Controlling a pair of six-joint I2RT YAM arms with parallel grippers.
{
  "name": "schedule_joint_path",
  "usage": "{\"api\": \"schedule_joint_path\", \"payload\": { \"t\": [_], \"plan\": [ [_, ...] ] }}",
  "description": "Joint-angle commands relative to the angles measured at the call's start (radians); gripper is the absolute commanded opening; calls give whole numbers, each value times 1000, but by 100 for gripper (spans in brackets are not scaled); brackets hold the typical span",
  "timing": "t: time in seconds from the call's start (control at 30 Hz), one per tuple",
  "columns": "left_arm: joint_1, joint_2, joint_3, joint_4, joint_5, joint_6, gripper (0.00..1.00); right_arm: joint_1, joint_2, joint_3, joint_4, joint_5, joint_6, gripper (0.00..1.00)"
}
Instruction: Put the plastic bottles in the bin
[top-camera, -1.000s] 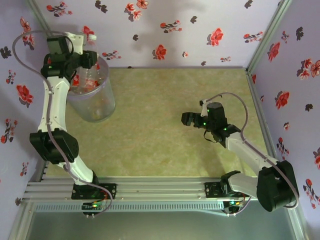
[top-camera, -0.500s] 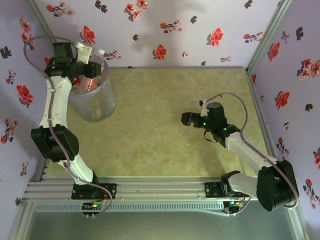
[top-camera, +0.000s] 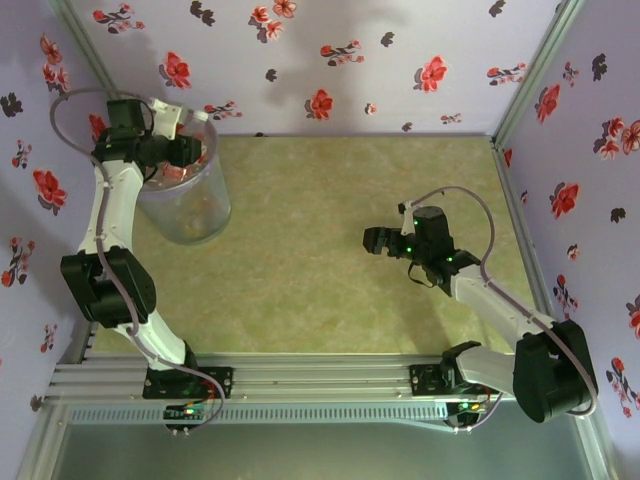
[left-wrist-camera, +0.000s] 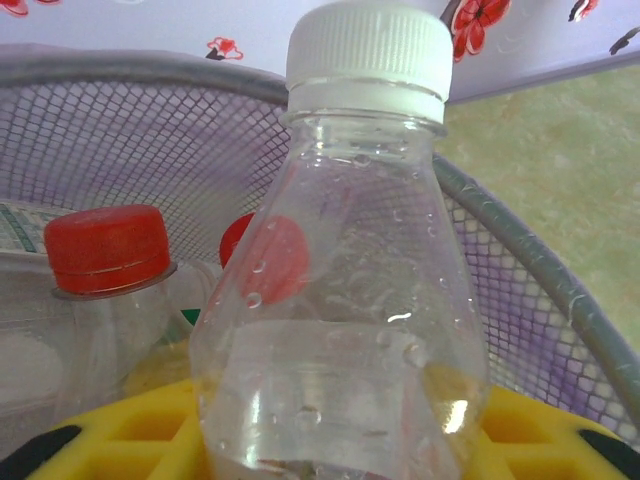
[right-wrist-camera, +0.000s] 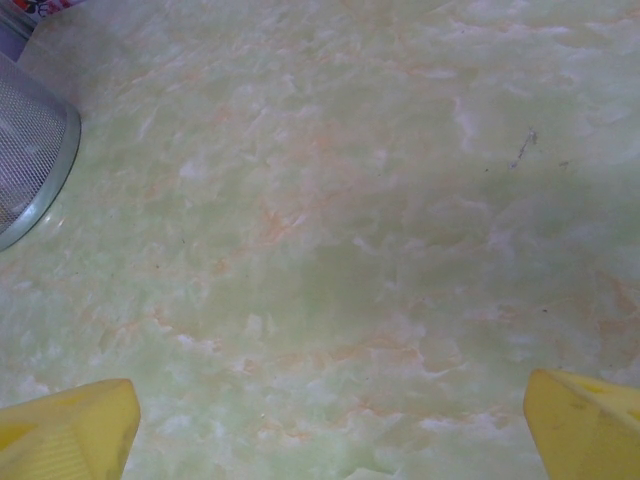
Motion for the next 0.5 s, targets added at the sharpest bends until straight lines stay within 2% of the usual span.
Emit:
{"api": "schedule_joint_path", "payload": {
  "t": [0.0,0.1,0.13,0.17,0.23,0.33,0.47],
  "plan": [
    [27,-6,-43,-36,-21,-55,0,-8,-12,-8,13,14,-15,99],
    [36,-1,-28,-39,-20,-76,0,-8,-15,-6,8,17,-17,99],
    [40,1,-17,-42,-21,-84,5,-7,-15,-6,7,17,-17,99],
    [40,3,-8,-45,-20,-90,23,-7,-15,-6,7,17,-17,99],
    [40,2,12,-53,-20,-99,46,-8,-15,-5,9,16,-16,99],
    [40,-3,36,-64,-20,-104,62,-8,-11,-5,13,13,-11,99],
    [40,-8,84,-101,-18,-101,77,-7,-7,-5,19,9,-9,99]
  ]
}}
